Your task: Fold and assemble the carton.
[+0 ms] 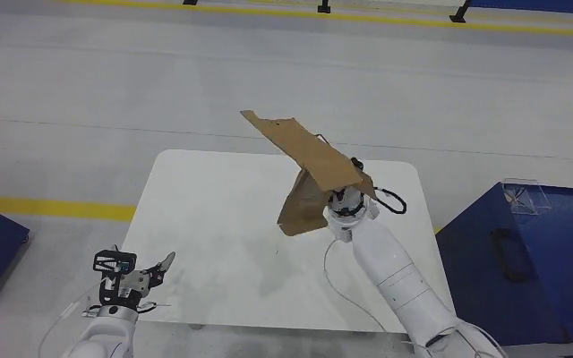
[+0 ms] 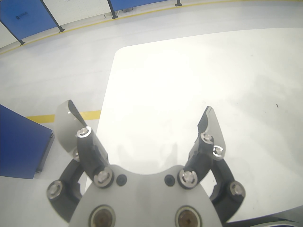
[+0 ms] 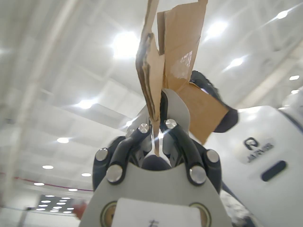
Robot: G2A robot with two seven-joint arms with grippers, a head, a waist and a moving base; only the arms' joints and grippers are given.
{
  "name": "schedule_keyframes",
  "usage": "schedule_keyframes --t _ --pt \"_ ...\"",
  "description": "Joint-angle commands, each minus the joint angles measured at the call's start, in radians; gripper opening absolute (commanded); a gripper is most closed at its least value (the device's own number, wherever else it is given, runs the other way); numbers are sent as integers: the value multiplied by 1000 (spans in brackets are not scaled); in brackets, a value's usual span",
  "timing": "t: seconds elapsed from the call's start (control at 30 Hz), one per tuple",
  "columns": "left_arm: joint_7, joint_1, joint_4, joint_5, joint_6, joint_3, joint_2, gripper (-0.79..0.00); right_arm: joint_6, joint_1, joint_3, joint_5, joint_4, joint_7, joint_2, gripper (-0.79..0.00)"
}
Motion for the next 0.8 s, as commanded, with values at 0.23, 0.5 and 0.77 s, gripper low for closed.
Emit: schedule_keyframes --t 0.23,0.5,0.77 --pt "0 0 0 0 0 0 0 0 -421 -181 290 -657 -293 -22 99 -785" --pt "0 0 0 0 0 0 0 0 -515 -254 280 -835 -350 -116 108 -785" --pt "0 0 0 0 0 0 0 0 -515 -254 280 -835 -350 -116 108 -785"
